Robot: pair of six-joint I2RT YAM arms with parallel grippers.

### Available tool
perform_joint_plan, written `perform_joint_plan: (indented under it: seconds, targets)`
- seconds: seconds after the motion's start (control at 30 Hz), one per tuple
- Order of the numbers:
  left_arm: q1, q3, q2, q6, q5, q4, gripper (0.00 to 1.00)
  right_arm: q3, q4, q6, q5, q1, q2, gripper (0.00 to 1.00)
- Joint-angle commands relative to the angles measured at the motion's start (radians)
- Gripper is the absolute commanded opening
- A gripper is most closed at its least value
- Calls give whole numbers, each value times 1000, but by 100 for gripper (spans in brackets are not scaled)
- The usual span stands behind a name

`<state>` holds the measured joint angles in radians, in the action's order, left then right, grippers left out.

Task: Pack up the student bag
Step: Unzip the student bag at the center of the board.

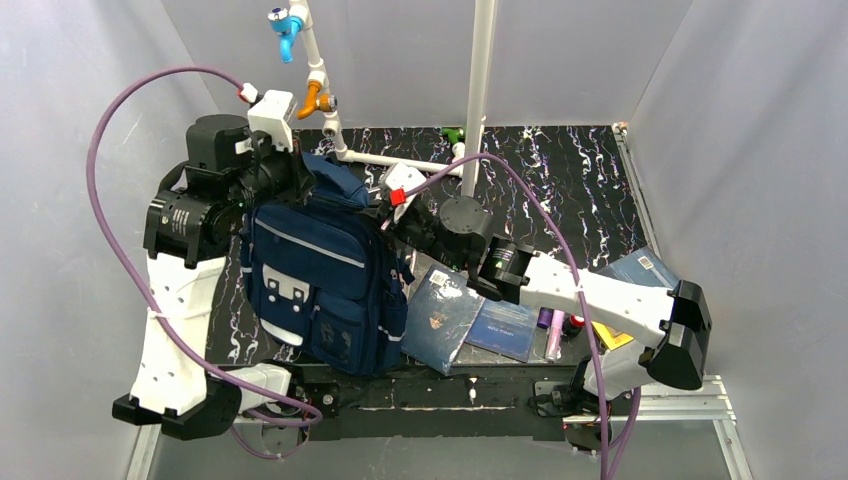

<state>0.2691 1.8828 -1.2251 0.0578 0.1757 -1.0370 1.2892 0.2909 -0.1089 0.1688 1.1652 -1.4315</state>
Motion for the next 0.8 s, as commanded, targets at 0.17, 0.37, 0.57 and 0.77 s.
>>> perform_joint_plan:
  seconds: [0.17, 0.37, 0.57, 0.77]
  targets:
    - [-9, -76, 112, 64, -183, 85, 2, -10, 96, -17, 10, -9, 91, 1]
    - [-9, -95, 109, 127, 8, 80, 59, -13, 93, -15, -6, -10, 95, 1]
    - [-8, -75, 69, 129, 48, 75, 63, -10, 92, -13, -17, -10, 99, 1]
    - [-9, -68, 23, 100, 52, 81, 51, -4, 88, -7, -31, -10, 97, 1]
